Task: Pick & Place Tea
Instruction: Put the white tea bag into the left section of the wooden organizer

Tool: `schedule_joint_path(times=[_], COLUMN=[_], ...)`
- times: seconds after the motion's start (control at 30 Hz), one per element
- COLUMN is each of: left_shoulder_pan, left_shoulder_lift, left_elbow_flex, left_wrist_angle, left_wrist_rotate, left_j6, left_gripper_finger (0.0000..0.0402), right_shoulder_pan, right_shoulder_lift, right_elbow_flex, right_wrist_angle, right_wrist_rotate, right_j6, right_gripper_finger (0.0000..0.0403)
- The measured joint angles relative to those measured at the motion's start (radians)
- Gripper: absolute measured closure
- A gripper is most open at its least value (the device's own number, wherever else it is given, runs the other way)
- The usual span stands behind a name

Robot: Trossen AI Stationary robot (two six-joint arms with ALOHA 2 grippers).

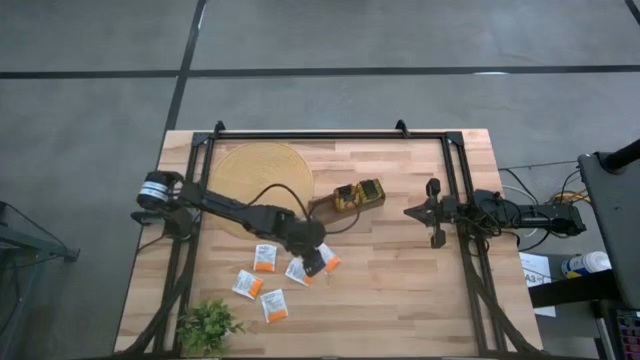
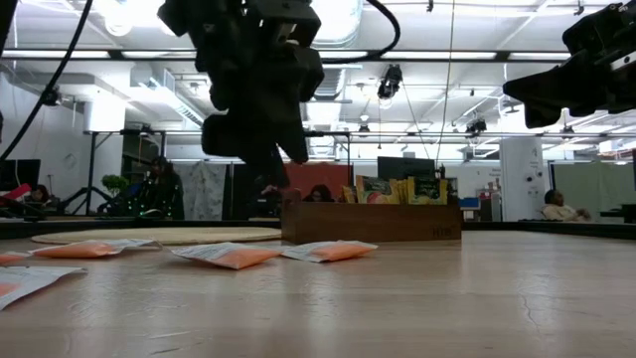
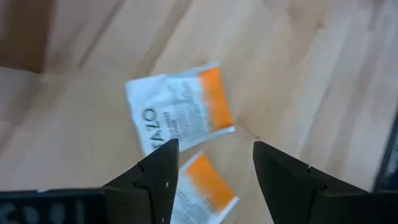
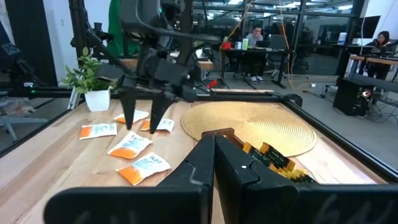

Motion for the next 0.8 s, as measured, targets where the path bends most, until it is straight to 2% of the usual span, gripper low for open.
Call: schedule_joint_path(times=[0.17, 0.47, 0.53, 0.8], left_shoulder_pan=[-0.005, 0.004, 0.003, -0.001], left_shoulder_lift=[0.000, 0.004, 0.005, 0.005], left_elbow_flex=[-0.031, -0.092, -0.111, -0.122], left_wrist_angle=[0.063, 0.077, 0.095, 0.085], left_wrist_rotate=[0.041, 0.026, 0.024, 0.025], left_j6=[0.016, 0.107, 0.183, 0.642], left_gripper_finger=[0.0202, 0.0202, 0.0202, 0.0202], right_shoulder_pan=[0.000, 0.000, 0.000, 0.000], right_shoulder_lift=[0.000, 0.000, 0.000, 0.000], right_elbow_flex=[0.000, 0.000, 0.000, 0.000], right_wrist_angle=[0.000, 0.000, 0.000, 0.000], right_wrist_rotate=[0.000, 0.000, 0.000, 0.000], right_j6=[0.000, 0.000, 0.000, 0.000], right_gripper_finger=[0.0394, 0.0394, 0.0394, 0.0394])
